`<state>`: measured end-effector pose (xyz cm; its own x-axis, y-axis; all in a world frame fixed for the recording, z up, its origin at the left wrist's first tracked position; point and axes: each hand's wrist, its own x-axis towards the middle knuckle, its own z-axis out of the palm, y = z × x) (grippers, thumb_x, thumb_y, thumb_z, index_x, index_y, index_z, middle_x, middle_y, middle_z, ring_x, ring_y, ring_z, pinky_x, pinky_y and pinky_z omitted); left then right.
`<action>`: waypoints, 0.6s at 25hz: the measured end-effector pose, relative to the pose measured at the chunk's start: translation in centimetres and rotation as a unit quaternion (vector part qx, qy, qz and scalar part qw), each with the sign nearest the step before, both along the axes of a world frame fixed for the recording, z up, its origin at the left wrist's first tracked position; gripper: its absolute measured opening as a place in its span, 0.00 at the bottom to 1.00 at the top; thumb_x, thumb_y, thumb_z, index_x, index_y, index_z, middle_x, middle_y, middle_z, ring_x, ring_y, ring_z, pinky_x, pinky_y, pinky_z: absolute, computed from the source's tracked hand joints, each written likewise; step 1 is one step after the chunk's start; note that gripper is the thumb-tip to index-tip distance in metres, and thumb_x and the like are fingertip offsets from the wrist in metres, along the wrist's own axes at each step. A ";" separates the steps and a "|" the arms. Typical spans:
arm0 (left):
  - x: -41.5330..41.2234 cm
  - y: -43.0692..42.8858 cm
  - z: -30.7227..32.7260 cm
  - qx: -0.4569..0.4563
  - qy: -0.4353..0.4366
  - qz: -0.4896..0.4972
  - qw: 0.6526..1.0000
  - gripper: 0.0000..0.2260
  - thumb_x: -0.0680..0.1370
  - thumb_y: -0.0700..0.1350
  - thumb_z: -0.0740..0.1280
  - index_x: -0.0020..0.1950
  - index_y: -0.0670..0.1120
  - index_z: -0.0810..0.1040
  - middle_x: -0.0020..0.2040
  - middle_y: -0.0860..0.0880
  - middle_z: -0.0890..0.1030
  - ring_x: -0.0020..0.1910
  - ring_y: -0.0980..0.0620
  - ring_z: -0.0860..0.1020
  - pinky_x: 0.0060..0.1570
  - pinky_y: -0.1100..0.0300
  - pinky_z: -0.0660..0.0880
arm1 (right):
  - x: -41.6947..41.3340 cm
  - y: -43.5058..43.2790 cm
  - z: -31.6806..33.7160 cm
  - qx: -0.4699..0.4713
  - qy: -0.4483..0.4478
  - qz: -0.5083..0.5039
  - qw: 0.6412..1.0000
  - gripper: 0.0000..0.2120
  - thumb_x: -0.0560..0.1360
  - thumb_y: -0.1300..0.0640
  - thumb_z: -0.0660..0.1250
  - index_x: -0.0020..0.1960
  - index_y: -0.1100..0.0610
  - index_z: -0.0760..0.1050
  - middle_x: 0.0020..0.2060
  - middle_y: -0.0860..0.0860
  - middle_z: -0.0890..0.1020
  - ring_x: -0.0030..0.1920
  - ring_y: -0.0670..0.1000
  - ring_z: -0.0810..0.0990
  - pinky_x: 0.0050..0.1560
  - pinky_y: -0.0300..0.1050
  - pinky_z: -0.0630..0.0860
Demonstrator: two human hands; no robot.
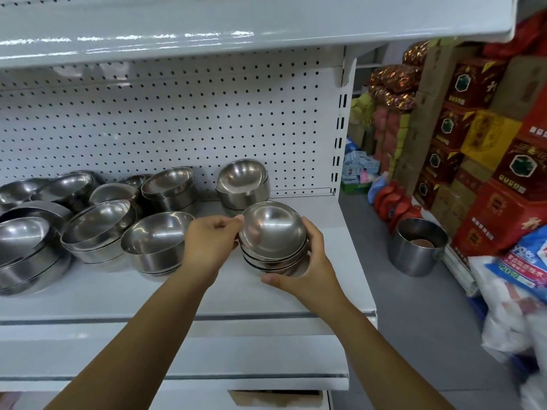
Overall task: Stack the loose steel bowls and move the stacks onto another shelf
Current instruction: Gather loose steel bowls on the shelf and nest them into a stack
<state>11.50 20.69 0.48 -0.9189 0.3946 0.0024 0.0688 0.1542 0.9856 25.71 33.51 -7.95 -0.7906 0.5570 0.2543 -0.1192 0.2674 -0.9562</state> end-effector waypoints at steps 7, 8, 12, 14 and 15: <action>-0.1 0.0 -0.4 0.014 -0.022 0.008 1.000 0.11 0.79 0.45 0.72 0.42 0.39 0.85 0.41 0.40 0.86 0.45 0.44 0.86 0.45 0.58 0.83 | -0.2 0.0 0.2 0.006 -0.010 -0.003 1.000 0.60 0.59 0.49 0.88 0.79 0.37 0.55 0.69 0.27 0.68 0.73 0.37 0.69 0.71 0.40 0.73; -0.1 -0.1 -0.5 0.014 -0.028 0.007 0.999 0.11 0.79 0.45 0.72 0.42 0.38 0.85 0.41 0.41 0.86 0.45 0.45 0.87 0.46 0.58 0.84 | -0.2 0.0 0.2 0.003 -0.009 -0.003 1.000 0.60 0.59 0.50 0.88 0.80 0.39 0.54 0.71 0.29 0.68 0.73 0.36 0.68 0.71 0.37 0.72; -0.3 -0.1 -1.0 0.024 -0.039 0.004 0.999 0.11 0.78 0.44 0.73 0.43 0.36 0.85 0.41 0.40 0.86 0.44 0.46 0.87 0.49 0.55 0.84 | -0.2 -0.1 0.1 -0.001 -0.010 -0.003 1.000 0.62 0.60 0.54 0.88 0.81 0.40 0.51 0.71 0.28 0.66 0.70 0.28 0.66 0.67 0.27 0.68; -0.4 0.0 -1.1 0.030 -0.040 -0.001 0.999 0.11 0.78 0.44 0.73 0.43 0.36 0.85 0.40 0.41 0.87 0.43 0.47 0.87 0.49 0.56 0.84 | -0.2 0.1 0.0 -0.003 -0.013 -0.004 1.000 0.62 0.60 0.55 0.88 0.80 0.38 0.50 0.70 0.28 0.66 0.69 0.27 0.66 0.66 0.26 0.68; -0.5 0.0 -1.2 0.034 -0.043 -0.005 0.998 0.11 0.78 0.45 0.74 0.43 0.37 0.85 0.40 0.42 0.87 0.43 0.47 0.87 0.49 0.56 0.84 | -0.2 0.1 0.0 -0.005 -0.014 -0.003 1.000 0.62 0.60 0.55 0.88 0.79 0.36 0.49 0.70 0.28 0.66 0.69 0.26 0.67 0.67 0.27 0.68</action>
<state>11.03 20.72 -0.74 -0.9128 0.4056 -0.0490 -0.0151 0.0863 0.9962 25.48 33.60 -7.97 -0.7935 0.5650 0.2262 -0.0906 0.2580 -0.9619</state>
